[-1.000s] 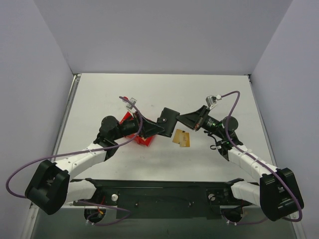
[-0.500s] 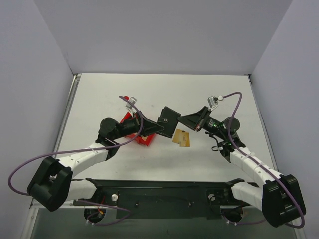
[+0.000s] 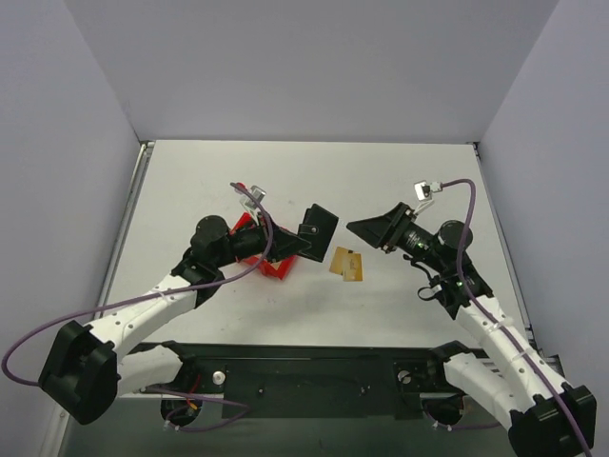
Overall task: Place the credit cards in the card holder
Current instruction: Pick up the credit card from the storage box.
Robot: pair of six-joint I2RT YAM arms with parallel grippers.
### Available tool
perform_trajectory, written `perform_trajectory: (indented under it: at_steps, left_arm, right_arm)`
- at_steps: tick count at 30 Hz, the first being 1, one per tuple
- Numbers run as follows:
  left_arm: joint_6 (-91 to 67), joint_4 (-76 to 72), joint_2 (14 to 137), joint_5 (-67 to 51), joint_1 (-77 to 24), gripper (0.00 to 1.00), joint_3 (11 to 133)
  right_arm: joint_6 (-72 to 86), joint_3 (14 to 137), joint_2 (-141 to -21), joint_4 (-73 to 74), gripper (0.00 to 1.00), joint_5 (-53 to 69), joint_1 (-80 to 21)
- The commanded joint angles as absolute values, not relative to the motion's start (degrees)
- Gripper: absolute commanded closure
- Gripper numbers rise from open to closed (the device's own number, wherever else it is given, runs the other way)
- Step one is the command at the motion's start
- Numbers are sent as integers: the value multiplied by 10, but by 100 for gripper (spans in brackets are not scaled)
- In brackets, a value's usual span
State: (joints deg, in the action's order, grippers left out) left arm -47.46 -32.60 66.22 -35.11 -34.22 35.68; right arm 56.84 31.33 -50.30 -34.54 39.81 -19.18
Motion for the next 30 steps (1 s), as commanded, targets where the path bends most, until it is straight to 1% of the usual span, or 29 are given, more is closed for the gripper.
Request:
perform_trajectory:
  at_steps: [1,2,4,8,10,14,23,28,30]
  left_arm:
    - [-373,-188,623,-263,-345,100,405]
    - [-370,-184,623,-259,-345,100,407]
    - [-369,-179,626,-257,-348,100,409]
    - [-373,-178,641,-257,-362,100,416]
    - [-375,-180,650,-262,-370,100,422]
    - [-384,-194,664,-284,-379,100,430]
    - [-385,-207,670,-306,-388,100,436]
    - [-383,-215,672,-321,-393,100,439]
    - [-382,-218,672,-325,-395,100,439]
  right_arm:
    - [428,373,-461,-202,55,326,-212]
    - [416,379,-461,-186,58,316,-217]
    - [392,394,-470,-157,60,306,-254]
    - [375,406,-504,-172,61,301,-313]
    - [381,407,-535,-188,61,310,-325]
    - [402,399,-555,-218,61,317,-328]
    - [396,404,-577,-207,60,301,-328]
    - [404,408,-584,-212,61,305,-328]
    - [408,409,-584,-217,62,309,-329]
